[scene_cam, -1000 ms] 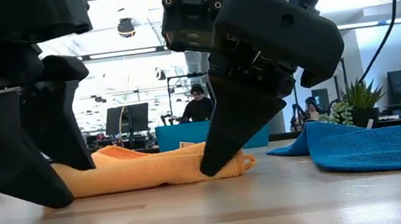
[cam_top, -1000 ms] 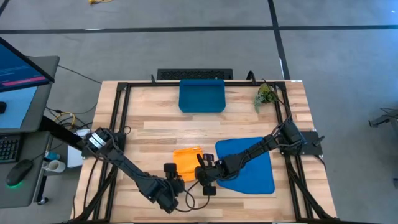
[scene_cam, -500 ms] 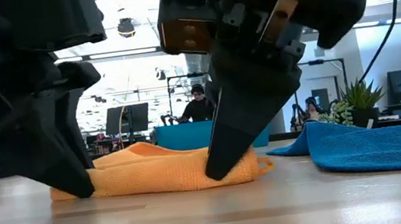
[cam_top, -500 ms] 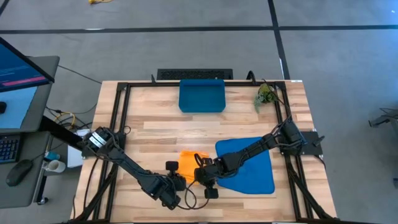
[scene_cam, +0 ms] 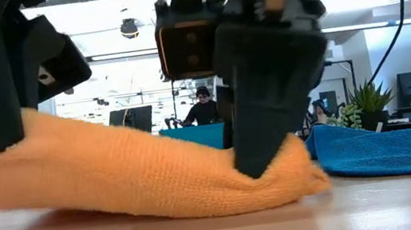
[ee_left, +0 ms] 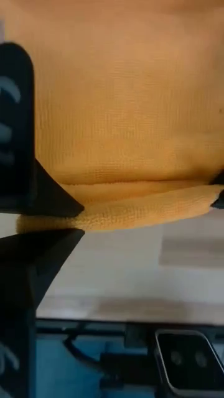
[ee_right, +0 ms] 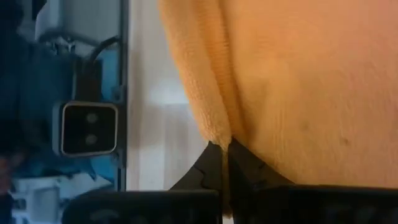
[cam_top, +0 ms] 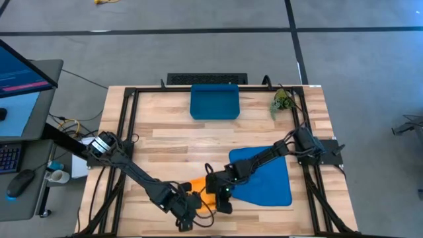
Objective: Roll microfiber towels into tight, uniform cylinder then place into a basket
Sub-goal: Roll the yellow microfiber cloth
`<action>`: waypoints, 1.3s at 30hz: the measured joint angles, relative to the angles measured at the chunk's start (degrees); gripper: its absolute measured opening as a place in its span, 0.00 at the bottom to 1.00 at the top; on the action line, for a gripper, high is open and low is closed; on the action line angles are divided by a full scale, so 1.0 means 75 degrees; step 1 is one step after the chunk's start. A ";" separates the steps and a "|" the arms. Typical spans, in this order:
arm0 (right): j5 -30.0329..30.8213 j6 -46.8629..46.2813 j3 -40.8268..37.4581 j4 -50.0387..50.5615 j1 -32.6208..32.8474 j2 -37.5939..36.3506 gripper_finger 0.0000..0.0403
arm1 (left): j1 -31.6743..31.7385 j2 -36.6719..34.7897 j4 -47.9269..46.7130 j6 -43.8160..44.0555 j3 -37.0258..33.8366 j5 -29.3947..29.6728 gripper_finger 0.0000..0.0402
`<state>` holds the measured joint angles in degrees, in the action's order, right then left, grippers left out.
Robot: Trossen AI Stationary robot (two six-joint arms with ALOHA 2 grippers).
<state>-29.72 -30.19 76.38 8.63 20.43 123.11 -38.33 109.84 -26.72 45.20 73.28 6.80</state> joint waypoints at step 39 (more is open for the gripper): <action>-0.0026 -0.1149 0.0015 0.0159 -0.0595 0.0006 0.05 | -0.0572 0.0456 -0.0571 -0.1963 0.0570 0.2328 0.26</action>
<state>-29.91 -38.80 76.49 9.82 15.97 123.15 -42.61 113.26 -31.00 30.48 77.55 24.27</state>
